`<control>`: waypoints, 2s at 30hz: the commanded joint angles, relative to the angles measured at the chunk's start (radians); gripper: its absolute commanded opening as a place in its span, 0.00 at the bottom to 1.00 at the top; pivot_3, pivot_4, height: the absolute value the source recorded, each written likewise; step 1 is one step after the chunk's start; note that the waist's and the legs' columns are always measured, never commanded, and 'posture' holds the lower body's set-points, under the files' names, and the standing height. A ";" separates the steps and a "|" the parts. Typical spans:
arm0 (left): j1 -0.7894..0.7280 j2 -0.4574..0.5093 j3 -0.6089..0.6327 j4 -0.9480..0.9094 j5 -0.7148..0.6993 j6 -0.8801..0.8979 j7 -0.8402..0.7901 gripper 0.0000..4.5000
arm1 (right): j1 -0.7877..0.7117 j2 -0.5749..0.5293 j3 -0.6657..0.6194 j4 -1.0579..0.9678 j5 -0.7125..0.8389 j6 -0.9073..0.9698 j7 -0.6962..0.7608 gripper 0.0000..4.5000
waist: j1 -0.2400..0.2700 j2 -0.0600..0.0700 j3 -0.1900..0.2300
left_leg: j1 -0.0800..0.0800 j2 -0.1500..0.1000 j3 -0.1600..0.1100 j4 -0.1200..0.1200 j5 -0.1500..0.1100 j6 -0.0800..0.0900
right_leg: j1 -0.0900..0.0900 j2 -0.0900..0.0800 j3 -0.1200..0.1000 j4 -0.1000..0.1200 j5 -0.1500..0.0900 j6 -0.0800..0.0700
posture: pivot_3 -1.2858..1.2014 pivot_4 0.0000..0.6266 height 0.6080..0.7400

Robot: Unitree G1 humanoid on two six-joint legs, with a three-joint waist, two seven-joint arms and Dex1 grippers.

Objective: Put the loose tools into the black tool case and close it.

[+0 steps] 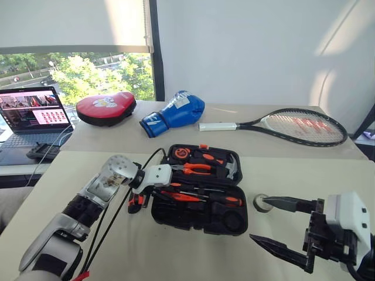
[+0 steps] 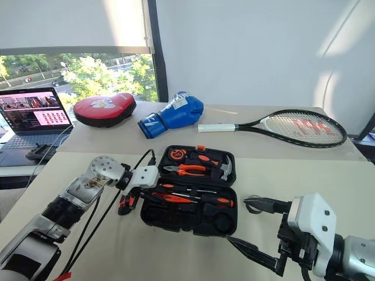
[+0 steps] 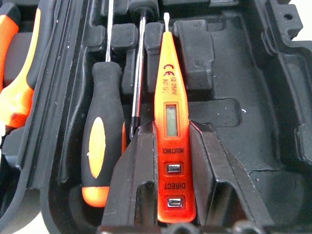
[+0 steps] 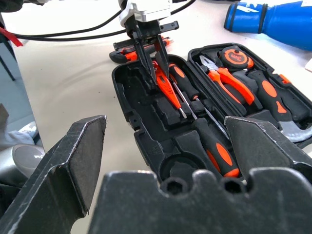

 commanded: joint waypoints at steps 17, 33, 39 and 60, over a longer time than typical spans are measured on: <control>-0.017 0.015 0.114 -0.073 -0.080 0.142 -0.103 0.62 | 0.066 -0.027 -0.041 -0.019 0.014 -0.081 -0.022 1.00 | -0.004 0.000 0.000 | -0.001 0.000 0.000 0.002 -0.001 0.001 | 0.001 -0.001 0.001 0.000 0.000 0.003 | 0.52 0.24 1.00; 0.252 -0.085 0.329 -0.352 -0.266 0.532 0.251 0.01 | 0.039 -0.024 -0.022 -0.007 -0.006 -0.074 -0.013 1.00 | -0.003 0.000 0.000 | 0.000 -0.001 -0.001 0.004 0.001 -0.002 | 0.002 -0.003 0.001 0.000 -0.001 0.005 | 0.52 0.24 1.00; 0.317 -0.117 0.210 -0.312 -0.131 0.428 0.342 0.01 | 0.041 -0.024 -0.018 -0.017 -0.007 -0.071 -0.022 1.00 | 0.003 0.000 0.000 | 0.000 -0.001 -0.001 0.004 0.000 -0.002 | 0.003 -0.004 0.001 0.001 -0.001 0.005 | 0.52 0.24 1.00; 0.385 -0.119 0.550 -0.613 -0.340 0.727 0.624 0.33 | 0.013 -0.031 0.039 0.042 -0.030 -0.102 0.037 1.00 | -0.007 0.008 -0.006 | 0.003 0.001 -0.001 0.003 0.000 -0.003 | 0.004 -0.005 0.011 -0.001 -0.001 0.005 | 0.52 0.24 1.00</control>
